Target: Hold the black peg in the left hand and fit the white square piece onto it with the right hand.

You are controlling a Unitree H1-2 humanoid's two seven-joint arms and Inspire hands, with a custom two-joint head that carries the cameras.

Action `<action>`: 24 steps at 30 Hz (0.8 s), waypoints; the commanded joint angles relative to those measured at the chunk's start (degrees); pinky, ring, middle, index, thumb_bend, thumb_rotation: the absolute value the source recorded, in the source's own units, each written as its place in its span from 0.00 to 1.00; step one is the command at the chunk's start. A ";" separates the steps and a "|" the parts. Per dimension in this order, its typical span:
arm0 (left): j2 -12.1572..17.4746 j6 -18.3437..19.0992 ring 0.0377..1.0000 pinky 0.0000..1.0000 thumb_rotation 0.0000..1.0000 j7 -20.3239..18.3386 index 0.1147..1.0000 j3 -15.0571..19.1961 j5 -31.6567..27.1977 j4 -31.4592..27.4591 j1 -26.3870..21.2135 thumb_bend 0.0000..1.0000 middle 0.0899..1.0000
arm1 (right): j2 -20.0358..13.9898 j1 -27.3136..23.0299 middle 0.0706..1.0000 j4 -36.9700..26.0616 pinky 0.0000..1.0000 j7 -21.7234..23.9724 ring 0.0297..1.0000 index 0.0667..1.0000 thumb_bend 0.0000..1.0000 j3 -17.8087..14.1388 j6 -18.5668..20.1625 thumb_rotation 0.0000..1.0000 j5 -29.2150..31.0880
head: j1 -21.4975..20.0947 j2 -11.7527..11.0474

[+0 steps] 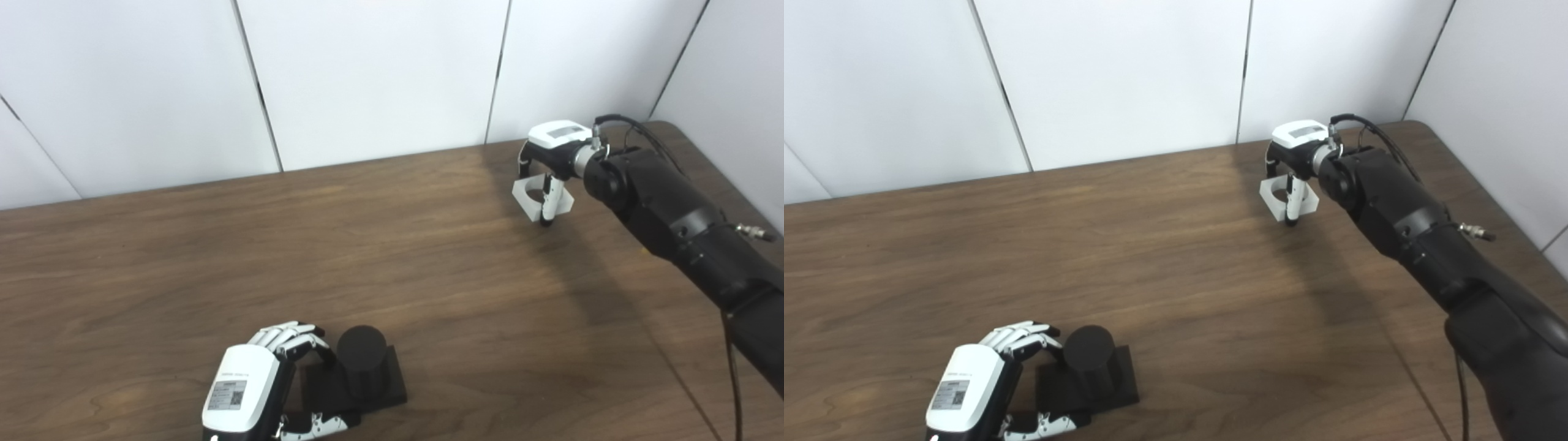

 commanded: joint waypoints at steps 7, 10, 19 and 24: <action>0.43 0.52 0.77 0.77 0.05 -1.31 0.42 -0.28 1.16 0.19 1.02 0.52 0.71 | -2.60 -2.11 0.77 -0.56 1.00 -1.01 0.89 0.45 0.52 0.57 -2.32 0.13 -3.54 | 0.51 0.22; 0.16 0.65 0.77 0.77 0.05 -1.32 0.42 -0.44 1.31 0.25 1.03 0.52 0.71 | -2.69 -1.70 0.77 -1.38 1.00 -1.32 0.89 0.45 0.52 0.12 -3.12 0.13 -3.29 | 1.24 0.29; -1.07 1.48 0.77 0.77 0.05 -2.01 0.42 -1.24 3.06 0.45 0.63 0.52 0.71 | -3.55 1.06 0.78 -16.22 1.00 2.36 0.89 0.45 0.52 -1.66 -6.12 0.13 -1.15 | 2.83 0.57; -1.60 2.34 0.77 0.78 0.05 -2.59 0.42 -1.84 4.09 0.58 0.15 0.52 0.71 | -3.08 2.76 0.77 -28.50 1.00 6.99 0.89 0.45 0.52 -3.09 -6.27 0.13 0.13 | 4.00 0.86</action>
